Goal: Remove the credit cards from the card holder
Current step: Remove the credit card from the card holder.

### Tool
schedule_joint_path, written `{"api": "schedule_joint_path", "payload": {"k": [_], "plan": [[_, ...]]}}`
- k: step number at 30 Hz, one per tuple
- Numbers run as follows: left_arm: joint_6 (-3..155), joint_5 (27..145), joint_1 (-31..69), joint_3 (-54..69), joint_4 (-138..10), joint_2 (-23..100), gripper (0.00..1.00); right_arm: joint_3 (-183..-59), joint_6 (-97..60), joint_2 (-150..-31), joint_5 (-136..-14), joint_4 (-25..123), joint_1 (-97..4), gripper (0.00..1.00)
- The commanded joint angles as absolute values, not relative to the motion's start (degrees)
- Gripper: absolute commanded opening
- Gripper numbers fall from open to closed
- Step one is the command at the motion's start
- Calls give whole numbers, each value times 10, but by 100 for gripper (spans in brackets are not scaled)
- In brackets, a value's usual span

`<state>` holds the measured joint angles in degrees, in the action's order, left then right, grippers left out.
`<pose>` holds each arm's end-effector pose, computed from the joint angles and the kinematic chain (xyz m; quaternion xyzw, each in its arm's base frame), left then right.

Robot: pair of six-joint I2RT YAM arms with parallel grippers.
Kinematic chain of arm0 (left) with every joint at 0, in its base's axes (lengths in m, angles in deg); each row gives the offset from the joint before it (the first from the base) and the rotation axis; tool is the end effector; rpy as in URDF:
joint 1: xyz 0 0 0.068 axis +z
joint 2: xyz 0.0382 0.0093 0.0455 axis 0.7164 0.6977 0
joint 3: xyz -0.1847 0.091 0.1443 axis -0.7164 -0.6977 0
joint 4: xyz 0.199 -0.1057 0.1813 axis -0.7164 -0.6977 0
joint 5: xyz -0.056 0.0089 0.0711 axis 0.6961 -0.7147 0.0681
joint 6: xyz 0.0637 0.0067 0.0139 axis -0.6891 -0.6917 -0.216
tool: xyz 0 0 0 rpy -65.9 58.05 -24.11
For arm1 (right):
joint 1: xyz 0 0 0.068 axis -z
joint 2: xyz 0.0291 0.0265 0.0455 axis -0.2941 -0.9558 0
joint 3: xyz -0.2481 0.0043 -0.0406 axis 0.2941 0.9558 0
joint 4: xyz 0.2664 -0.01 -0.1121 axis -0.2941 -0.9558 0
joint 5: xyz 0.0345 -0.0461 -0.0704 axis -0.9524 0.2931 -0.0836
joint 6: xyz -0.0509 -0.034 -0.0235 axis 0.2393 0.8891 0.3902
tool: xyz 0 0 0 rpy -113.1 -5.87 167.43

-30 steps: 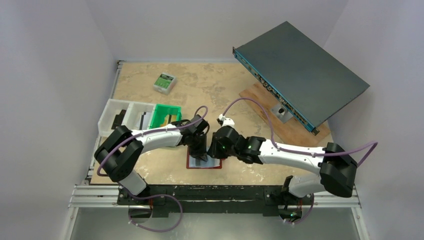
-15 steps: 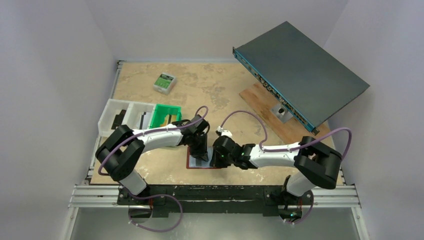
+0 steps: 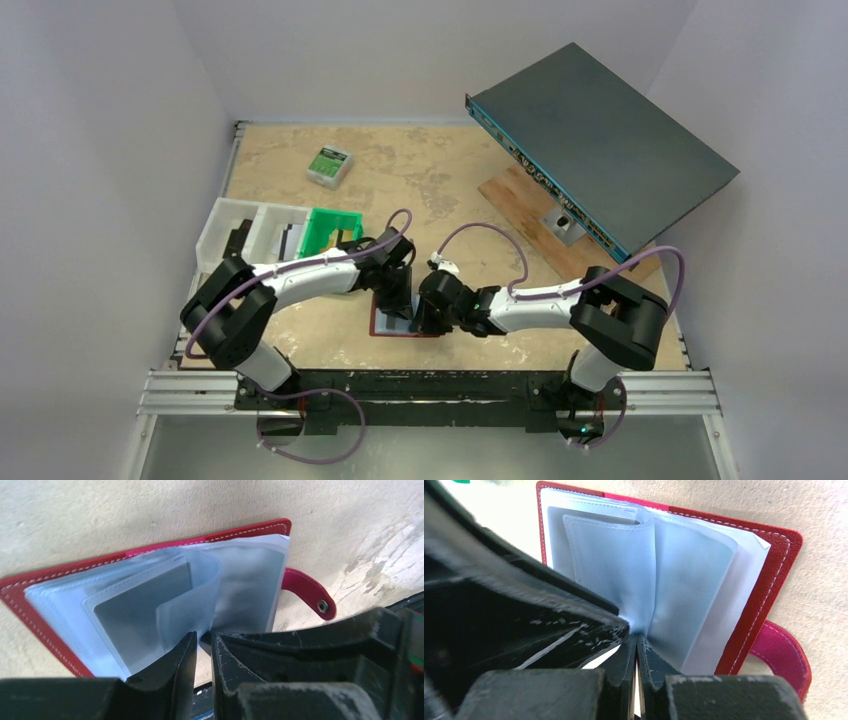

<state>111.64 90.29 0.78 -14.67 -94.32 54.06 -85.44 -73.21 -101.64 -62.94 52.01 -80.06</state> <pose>0.2140 -0.2300 0.1050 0.0004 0.9776 -0.2056 0.0456 0.1516 0.2888 0.0804 0.0012 0.9374 0.2918 0.1903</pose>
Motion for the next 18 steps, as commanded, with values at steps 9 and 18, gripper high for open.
{"api": "schedule_joint_path", "payload": {"k": [9,18], "plan": [[1071,826,42,-142,-1041,430,22,-838,-745,-1063,-634,485,-789,0],[1069,822,45,-148,-1008,490,10,-833,-744,-1065,-638,487,-787,0]]}}
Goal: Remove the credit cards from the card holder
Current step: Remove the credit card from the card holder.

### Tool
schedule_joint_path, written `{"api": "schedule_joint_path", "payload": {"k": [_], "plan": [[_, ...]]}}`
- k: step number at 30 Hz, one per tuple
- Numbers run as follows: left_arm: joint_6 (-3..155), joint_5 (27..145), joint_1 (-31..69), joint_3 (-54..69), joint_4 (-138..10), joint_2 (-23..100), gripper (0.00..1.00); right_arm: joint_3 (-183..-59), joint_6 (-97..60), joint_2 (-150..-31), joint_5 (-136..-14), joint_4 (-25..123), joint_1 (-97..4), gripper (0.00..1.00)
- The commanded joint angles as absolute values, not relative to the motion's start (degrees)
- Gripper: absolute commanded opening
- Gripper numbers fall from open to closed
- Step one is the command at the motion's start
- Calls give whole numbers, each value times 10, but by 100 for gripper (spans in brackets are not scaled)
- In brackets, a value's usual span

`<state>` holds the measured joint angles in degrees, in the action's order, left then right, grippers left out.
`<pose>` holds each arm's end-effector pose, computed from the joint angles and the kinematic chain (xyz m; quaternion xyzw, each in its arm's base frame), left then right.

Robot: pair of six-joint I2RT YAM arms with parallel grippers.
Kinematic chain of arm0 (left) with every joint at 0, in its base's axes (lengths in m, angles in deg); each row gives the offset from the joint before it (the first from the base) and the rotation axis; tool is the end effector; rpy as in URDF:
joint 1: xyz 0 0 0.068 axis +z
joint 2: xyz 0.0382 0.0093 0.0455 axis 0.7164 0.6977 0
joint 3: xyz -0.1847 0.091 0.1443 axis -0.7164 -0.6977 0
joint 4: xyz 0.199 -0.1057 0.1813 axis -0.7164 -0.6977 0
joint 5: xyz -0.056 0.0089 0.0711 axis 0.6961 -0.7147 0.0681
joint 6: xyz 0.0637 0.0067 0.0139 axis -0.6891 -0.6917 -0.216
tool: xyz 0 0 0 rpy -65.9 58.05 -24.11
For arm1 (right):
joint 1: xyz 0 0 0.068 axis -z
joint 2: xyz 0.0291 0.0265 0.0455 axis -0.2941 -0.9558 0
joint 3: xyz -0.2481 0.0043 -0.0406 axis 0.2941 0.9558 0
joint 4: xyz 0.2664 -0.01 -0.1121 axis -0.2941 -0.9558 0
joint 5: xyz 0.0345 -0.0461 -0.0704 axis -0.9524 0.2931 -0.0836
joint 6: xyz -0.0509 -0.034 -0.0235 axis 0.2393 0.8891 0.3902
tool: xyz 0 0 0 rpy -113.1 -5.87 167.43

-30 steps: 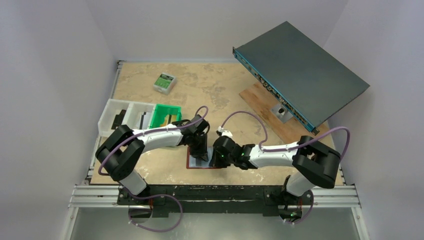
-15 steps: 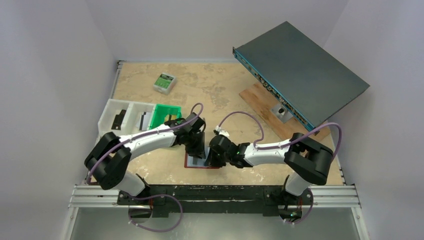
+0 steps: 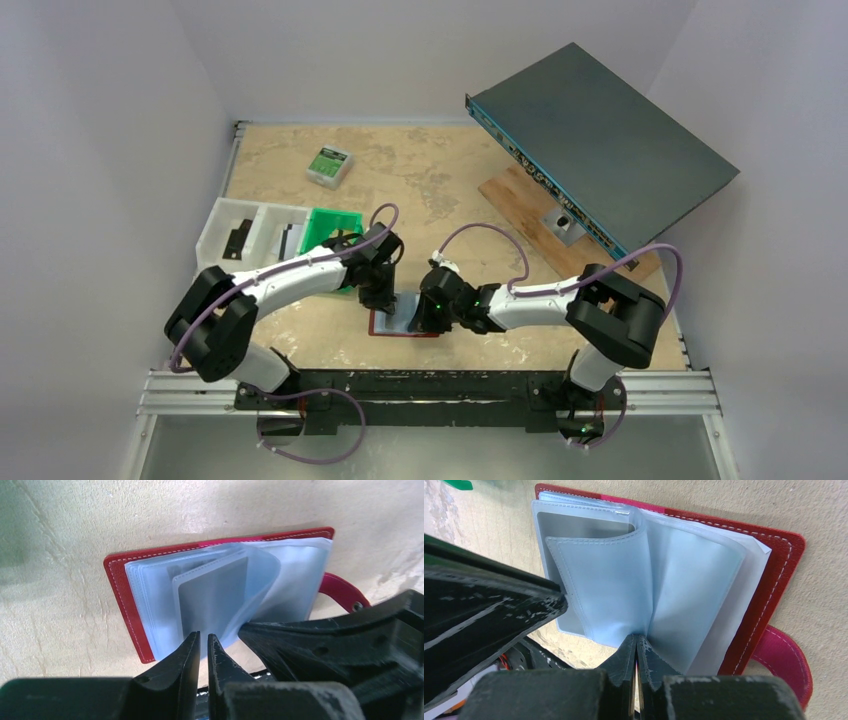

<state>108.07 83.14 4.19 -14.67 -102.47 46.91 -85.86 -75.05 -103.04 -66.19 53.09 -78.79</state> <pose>0.2187 -0.2009 0.1335 -0.0100 0.9838 -0.1523 0.0938 0.1568 0.2894 0.0765 0.0168 0.9374 0.3059 0.1657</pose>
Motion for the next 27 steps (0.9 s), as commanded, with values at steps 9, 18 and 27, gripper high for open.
{"api": "schedule_joint_path", "payload": {"k": [9,18,27], "plan": [[1062,844,44,-140,-986,518,1,-834,-734,-1050,-643,488,-786,0],[1054,873,28,-117,-977,506,2,-916,-688,-951,-604,391,-786,14],[1064,918,-2,-76,-942,552,3,-922,-691,-886,-571,337,-786,15]]}}
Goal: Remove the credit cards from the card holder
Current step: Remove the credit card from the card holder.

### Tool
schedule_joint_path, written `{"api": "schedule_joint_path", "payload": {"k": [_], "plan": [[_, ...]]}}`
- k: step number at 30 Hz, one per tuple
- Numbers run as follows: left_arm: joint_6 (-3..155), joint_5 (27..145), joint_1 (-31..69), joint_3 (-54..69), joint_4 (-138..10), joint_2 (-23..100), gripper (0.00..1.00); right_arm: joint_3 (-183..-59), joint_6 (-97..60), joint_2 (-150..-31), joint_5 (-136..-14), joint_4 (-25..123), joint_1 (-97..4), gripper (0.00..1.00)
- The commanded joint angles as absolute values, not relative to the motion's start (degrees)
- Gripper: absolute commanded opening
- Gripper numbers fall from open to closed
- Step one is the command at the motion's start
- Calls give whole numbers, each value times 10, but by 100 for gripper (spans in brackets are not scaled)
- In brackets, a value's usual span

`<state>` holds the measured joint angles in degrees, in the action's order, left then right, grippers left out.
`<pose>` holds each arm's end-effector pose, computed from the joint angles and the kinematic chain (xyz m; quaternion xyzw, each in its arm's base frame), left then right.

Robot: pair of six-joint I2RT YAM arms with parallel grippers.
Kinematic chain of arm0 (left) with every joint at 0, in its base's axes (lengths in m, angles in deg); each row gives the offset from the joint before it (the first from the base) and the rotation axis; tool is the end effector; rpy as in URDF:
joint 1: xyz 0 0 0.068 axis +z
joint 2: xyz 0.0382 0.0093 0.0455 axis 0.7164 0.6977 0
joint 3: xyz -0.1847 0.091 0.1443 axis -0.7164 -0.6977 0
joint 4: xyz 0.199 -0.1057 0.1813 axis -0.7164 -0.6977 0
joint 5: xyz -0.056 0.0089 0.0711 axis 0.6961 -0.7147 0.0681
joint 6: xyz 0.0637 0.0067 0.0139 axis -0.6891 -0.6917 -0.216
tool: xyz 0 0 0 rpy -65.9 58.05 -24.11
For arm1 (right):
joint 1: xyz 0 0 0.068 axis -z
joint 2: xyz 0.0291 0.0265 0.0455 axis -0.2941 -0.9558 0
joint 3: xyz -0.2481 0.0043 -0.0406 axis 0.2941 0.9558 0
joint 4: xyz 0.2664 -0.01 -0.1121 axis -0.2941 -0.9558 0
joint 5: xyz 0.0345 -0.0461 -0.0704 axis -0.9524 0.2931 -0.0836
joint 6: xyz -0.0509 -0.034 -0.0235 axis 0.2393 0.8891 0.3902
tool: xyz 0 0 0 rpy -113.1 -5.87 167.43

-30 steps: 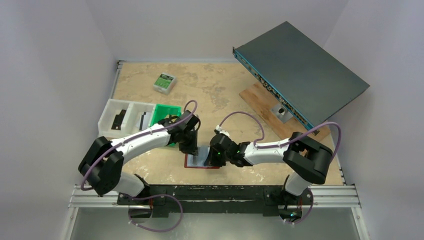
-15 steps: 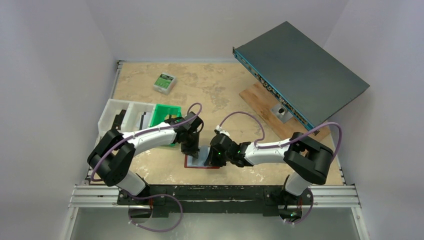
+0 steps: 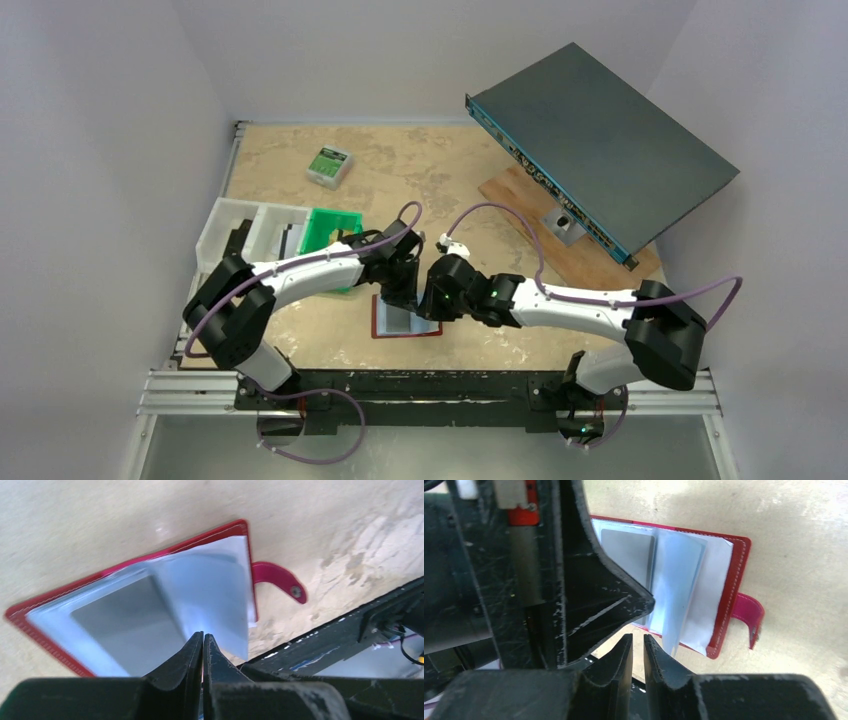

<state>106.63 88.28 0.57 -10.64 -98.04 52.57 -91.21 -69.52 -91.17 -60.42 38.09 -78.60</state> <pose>0.2209 -0.2361 0.1305 0.0432 0.9754 -0.2018 0.0776 0.1614 0.2848 0.1490 -0.0081 0.9293 0.2888 0.2300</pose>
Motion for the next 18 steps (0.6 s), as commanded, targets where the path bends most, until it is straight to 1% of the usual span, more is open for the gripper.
{"api": "schedule_joint_path", "payload": {"k": [1,4,10,18], "plan": [[1066,925,-2,-74,-937,560,3,-919,-693,-879,-568,335,-786,15],[1071,936,-3,-64,-928,581,3,-907,-699,-866,-565,335,-786,15],[1073,952,-3,-54,-924,611,6,-909,-701,-882,-573,347,-786,14],[1071,943,4,-53,-941,592,12,-902,-702,-914,-604,392,-786,12]]}}
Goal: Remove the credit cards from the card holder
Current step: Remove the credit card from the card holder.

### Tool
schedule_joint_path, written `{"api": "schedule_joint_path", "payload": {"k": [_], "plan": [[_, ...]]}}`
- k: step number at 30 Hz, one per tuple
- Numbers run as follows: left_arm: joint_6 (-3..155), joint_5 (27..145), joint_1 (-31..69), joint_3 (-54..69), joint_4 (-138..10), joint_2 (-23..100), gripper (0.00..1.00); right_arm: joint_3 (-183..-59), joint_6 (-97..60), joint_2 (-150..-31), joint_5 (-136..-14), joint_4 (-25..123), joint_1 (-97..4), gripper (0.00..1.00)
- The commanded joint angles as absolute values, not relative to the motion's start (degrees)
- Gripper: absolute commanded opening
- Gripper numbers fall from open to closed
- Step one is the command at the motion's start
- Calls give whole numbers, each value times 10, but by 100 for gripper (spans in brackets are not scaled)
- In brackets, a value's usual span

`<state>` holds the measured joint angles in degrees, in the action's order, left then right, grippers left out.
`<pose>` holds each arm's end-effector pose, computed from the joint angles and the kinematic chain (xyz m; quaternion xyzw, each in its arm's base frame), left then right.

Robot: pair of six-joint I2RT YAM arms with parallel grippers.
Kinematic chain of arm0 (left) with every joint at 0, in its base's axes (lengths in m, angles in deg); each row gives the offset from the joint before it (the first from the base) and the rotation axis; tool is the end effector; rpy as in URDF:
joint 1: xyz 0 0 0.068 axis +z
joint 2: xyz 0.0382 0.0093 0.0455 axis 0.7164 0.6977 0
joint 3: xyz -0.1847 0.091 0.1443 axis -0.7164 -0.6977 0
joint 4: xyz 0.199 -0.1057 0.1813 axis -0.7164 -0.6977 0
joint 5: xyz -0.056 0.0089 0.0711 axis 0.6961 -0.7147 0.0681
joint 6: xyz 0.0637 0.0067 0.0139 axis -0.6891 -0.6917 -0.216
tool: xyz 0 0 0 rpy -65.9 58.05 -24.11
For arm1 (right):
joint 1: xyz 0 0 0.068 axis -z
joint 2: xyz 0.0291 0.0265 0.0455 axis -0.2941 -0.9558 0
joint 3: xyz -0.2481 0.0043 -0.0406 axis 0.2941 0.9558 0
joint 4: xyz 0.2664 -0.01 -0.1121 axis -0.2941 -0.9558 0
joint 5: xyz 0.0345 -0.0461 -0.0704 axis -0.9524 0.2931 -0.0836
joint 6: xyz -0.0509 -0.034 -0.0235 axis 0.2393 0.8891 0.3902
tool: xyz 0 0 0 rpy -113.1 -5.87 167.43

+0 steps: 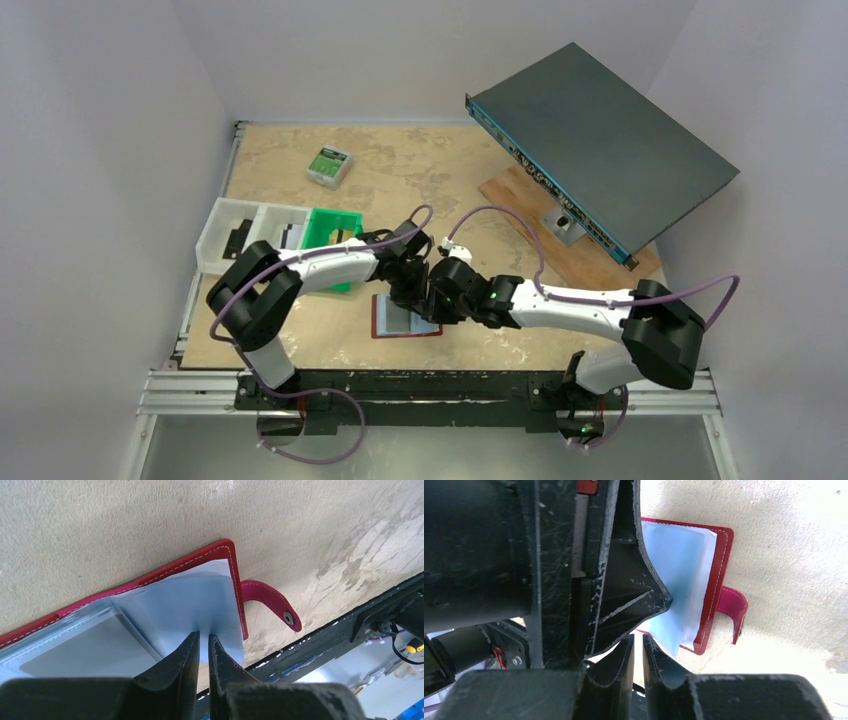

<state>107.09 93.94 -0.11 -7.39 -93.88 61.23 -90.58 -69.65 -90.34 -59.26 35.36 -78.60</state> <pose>0.2298 -0.2580 0.1044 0.0531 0.9714 -0.2290 0.0334 0.1589 0.2779 0.1458 -0.0049 0.9367 0.2661 0.2277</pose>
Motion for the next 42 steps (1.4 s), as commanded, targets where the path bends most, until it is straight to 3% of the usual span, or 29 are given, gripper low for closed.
{"api": "schedule_joint_path", "payload": {"k": [1,15,23,39,42], "plan": [[1069,937,7,-54,-948,579,13,-901,-703,-918,-610,402,-786,12],[1060,835,65,-157,-1034,420,20,-935,-701,-1019,-653,471,-780,16],[1070,825,77,-199,-1026,404,10,-937,-697,-1023,-656,479,-768,25],[1072,848,78,-201,-977,462,1,-940,-691,-1060,-661,488,-763,26],[1074,844,78,-201,-979,470,0,-933,-694,-1064,-663,490,-760,19]]}}
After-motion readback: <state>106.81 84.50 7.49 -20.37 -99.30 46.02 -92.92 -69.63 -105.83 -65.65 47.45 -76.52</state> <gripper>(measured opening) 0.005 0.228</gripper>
